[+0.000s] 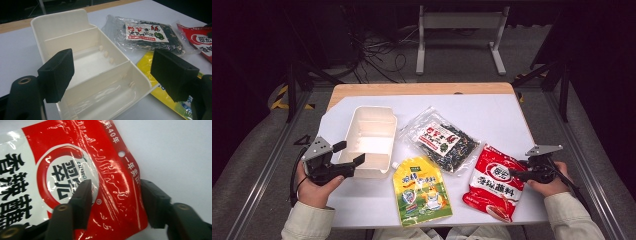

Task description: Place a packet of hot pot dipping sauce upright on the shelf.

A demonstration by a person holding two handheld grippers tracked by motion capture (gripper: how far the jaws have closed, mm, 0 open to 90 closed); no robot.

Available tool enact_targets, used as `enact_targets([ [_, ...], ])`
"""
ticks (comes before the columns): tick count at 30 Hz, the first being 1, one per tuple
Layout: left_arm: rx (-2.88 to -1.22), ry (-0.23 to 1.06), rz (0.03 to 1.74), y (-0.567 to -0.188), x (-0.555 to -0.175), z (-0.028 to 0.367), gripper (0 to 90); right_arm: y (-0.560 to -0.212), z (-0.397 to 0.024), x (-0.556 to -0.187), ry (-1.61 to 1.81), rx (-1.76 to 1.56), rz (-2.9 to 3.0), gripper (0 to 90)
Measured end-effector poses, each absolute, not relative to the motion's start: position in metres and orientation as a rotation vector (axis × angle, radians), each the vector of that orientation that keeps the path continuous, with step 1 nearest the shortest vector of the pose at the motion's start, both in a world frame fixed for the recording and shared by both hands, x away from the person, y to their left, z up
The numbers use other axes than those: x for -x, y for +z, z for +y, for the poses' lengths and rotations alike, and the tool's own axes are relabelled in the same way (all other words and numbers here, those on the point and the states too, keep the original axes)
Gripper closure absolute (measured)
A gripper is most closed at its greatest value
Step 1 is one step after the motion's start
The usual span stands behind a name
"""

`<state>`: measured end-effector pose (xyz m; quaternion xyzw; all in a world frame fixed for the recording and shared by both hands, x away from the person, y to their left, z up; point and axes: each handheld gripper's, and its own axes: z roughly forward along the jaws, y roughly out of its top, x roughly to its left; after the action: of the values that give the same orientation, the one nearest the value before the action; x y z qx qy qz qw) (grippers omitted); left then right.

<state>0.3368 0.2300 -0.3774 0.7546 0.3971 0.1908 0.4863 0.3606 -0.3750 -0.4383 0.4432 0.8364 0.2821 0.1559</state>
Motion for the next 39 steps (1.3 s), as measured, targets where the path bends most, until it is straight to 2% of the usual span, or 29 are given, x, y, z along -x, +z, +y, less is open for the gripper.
enact_targets([
  [1,-1.836,0.463,0.964,-0.377,-0.337,0.23,19.8,-0.438,-0.374,-0.36,0.813,-1.27,2.403,55.8],
  [8,-1.843,0.461,0.957,-0.377,-0.338,0.228,19.8,-0.437,-0.371,-0.359,0.812,-1.245,2.415,67.7],
  [10,-1.843,0.461,0.957,-0.377,-0.337,0.227,19.8,-0.436,-0.368,-0.358,0.793,-1.233,2.419,74.0],
  [13,-1.842,0.452,0.955,-0.377,-0.337,0.225,19.8,-0.435,-0.366,-0.358,0.775,-1.224,2.409,77.3],
  [16,-1.85,0.45,0.944,-0.376,-0.337,0.224,20.1,-0.433,-0.366,-0.358,0.757,-1.21,2.376,89.6],
  [24,-1.852,0.442,0.929,-0.376,-0.336,0.221,20.7,-0.428,-0.372,-0.358,0.782,-1.229,2.377,89.8],
  [33,-1.839,0.442,0.925,-0.373,-0.334,0.217,23.2,-0.392,-0.381,-0.346,0.932,-1.196,2.33,89.8],
  [36,-1.823,0.434,0.899,-0.371,-0.334,0.217,29.7,-0.381,-0.381,-0.341,0.95,-1.177,2.326,89.8],
  [39,-1.822,0.432,0.879,-0.37,-0.333,0.215,31.4,-0.369,-0.379,-0.336,0.978,-1.146,2.312,89.8],
])
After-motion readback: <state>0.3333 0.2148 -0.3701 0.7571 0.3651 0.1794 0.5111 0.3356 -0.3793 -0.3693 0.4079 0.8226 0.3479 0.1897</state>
